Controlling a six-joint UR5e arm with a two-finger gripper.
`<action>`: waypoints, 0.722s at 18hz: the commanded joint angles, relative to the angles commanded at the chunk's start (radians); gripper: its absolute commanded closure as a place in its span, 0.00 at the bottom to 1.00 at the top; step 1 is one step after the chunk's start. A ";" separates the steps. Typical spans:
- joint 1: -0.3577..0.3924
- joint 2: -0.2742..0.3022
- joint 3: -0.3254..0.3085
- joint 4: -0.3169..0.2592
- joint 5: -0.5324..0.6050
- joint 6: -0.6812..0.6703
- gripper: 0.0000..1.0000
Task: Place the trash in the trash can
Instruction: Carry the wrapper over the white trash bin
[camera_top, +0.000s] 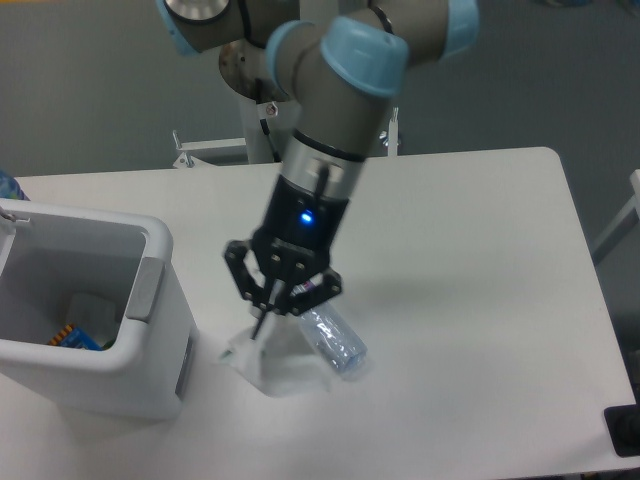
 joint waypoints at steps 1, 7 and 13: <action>-0.011 0.009 0.002 0.000 0.000 -0.011 1.00; -0.097 0.058 -0.005 -0.002 0.009 -0.026 1.00; -0.201 0.071 -0.015 0.011 0.014 -0.012 0.84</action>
